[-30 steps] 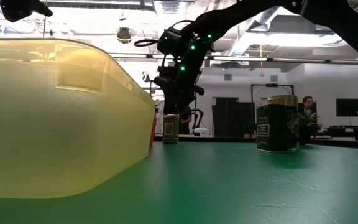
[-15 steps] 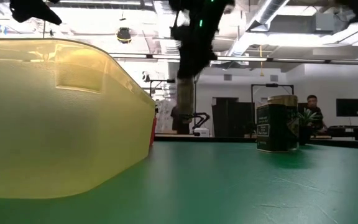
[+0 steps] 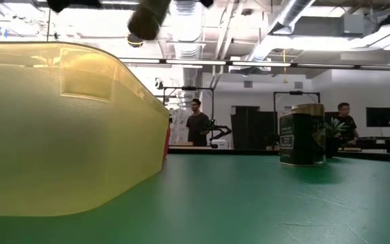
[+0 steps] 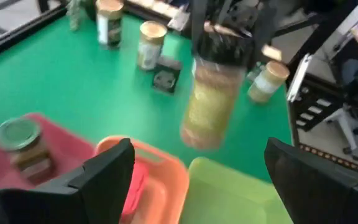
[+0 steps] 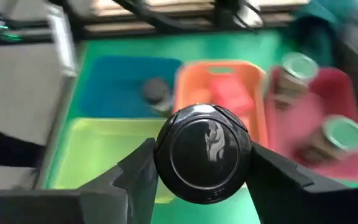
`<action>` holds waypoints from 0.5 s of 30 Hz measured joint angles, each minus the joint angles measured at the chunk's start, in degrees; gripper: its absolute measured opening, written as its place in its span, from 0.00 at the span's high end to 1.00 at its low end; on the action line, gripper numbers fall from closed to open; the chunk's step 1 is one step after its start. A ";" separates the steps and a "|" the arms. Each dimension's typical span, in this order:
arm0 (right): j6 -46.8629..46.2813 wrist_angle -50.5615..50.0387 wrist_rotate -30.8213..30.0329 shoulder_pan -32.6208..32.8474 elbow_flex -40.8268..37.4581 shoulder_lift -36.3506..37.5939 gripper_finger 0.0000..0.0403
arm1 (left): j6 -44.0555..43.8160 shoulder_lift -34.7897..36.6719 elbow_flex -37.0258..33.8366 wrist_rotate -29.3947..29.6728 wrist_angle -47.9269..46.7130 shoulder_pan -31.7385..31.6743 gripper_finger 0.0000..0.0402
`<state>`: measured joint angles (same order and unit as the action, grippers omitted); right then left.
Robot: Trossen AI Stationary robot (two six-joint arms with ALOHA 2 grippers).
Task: Sort spices by type
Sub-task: Put the black seasoning bottle into the blue bin
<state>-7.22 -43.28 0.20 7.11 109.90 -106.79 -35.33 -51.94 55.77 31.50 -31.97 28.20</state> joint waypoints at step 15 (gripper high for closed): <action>-0.02 -1.80 0.71 3.11 0.18 -0.93 0.42 | 4.10 -16.40 6.37 -5.87 9.22 -3.79 0.14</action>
<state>-7.24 -45.08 0.91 10.22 110.08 -107.73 -31.23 -68.34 62.14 25.63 -22.75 24.41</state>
